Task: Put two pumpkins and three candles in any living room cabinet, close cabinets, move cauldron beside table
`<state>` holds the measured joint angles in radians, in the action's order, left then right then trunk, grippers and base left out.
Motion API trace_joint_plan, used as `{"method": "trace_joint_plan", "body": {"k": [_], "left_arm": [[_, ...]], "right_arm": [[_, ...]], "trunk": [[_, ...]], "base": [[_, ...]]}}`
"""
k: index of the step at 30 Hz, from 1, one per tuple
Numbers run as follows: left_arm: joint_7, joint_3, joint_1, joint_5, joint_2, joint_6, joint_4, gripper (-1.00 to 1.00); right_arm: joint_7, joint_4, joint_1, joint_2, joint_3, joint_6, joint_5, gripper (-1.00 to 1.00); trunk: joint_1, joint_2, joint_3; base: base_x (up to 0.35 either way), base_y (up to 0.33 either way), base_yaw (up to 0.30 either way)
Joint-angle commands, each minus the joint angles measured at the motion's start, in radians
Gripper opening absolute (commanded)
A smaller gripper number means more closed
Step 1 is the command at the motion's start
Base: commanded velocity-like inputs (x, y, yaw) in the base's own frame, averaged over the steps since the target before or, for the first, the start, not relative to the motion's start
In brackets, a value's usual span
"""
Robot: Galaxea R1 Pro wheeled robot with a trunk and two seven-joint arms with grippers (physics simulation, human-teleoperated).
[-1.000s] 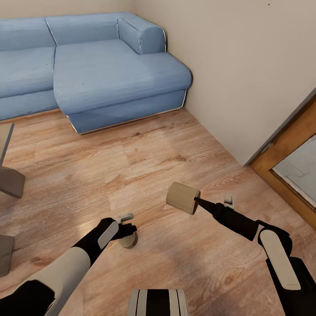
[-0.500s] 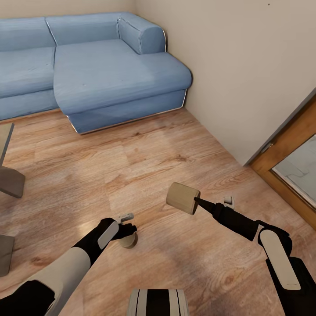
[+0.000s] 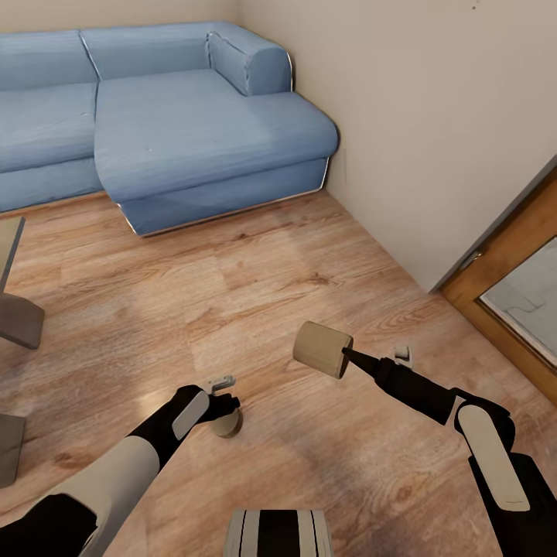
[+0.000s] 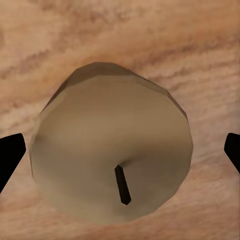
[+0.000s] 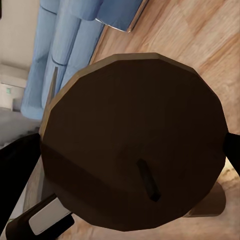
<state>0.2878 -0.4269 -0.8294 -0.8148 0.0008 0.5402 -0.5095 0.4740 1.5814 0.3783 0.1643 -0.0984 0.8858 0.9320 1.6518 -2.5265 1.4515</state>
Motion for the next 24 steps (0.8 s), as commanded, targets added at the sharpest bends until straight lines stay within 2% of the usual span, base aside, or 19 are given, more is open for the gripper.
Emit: {"method": "trace_joint_plan", "body": {"k": [1, 5, 24], "left_arm": [[0.009, -0.006, 0.000, -0.010, 0.001, 0.001, -0.002, 1.00], [0.010, -0.006, 0.000, -0.011, 0.001, 0.000, -0.001, 1.00], [0.013, -0.006, -0.001, -0.011, 0.001, 0.000, -0.001, 1.00]], "right_arm": [[0.005, 0.000, 0.001, 0.000, -0.001, 0.005, -0.001, -1.00], [0.005, 0.000, 0.001, 0.000, -0.001, 0.005, -0.001, -1.00], [0.005, 0.000, 0.001, 0.000, -0.001, 0.005, -0.001, -1.00]], "trunk": [[0.000, 0.000, 0.001], [0.001, -0.001, 0.012], [0.001, -0.001, 0.012]], "base": [[0.000, 0.000, 0.000], [0.000, 0.000, 0.000], [0.000, 0.000, 0.000]]}}
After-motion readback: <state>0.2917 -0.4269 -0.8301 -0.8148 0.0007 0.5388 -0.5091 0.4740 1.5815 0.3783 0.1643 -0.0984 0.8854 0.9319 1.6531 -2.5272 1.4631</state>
